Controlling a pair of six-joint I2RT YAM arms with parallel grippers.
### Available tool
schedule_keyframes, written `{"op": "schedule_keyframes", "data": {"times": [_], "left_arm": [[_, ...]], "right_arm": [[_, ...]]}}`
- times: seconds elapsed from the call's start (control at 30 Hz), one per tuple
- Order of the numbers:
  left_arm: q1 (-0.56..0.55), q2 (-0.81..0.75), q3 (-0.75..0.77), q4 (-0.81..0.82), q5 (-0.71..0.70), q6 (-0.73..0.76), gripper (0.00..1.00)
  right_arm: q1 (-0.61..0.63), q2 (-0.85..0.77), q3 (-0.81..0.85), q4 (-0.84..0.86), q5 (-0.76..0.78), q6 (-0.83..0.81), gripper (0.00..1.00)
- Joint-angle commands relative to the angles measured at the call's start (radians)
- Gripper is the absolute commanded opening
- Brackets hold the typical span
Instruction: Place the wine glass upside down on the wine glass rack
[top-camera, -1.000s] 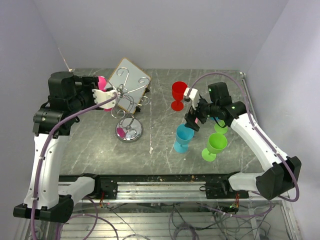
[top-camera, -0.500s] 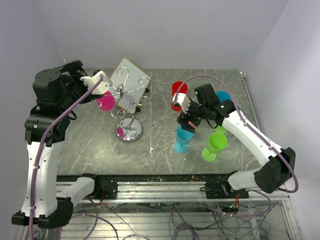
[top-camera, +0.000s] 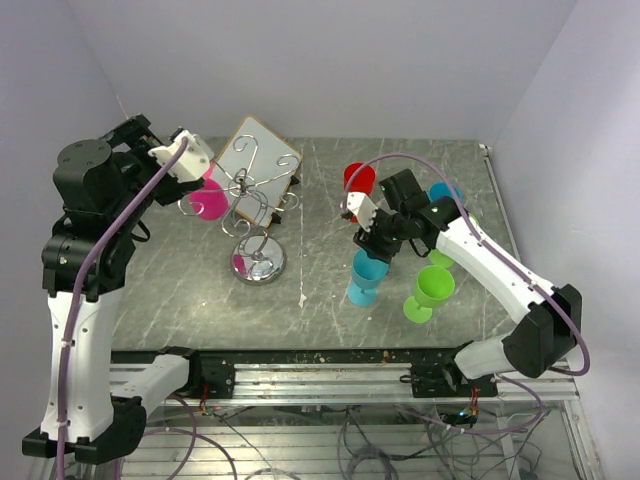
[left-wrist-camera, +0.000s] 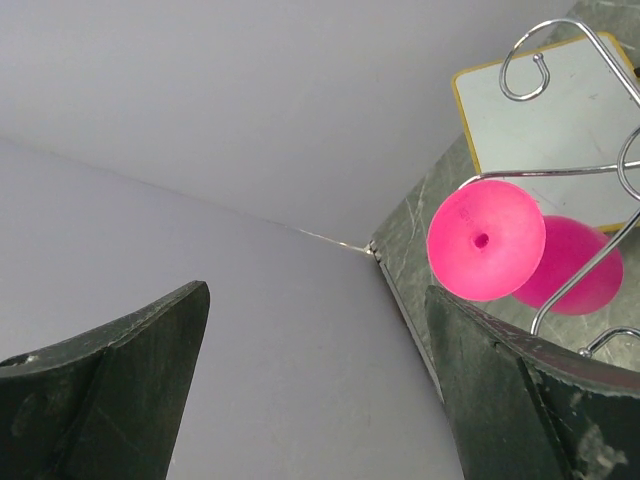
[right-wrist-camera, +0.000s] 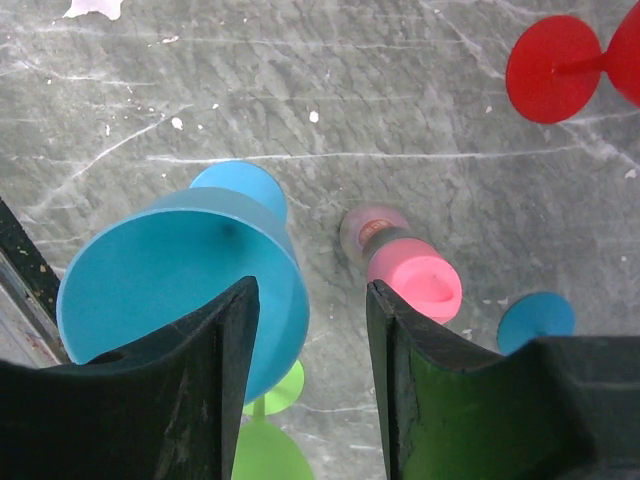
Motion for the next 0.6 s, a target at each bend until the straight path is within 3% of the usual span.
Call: {"op": "schedule_keyframes", "data": {"times": [0.0, 0.27, 0.5, 0.57], "left_arm": [[-0.008, -0.007, 0.043, 0.041, -0.014, -0.064, 0.99], [-0.009, -0.016, 0.038, 0.095, -0.064, -0.206, 0.99], [-0.009, -0.020, 0.091, 0.113, -0.069, -0.392, 0.99], [-0.009, -0.027, 0.103, 0.120, -0.055, -0.476, 0.99]], "right_arm": [[0.009, 0.021, 0.031, -0.023, -0.010, -0.008, 0.45], [0.009, 0.036, 0.043, -0.038, -0.037, -0.033, 0.28], [0.009, 0.008, 0.132, -0.072, -0.141, -0.075, 0.00], [0.009, -0.016, 0.152, -0.063, -0.173, -0.083, 0.00]]}}
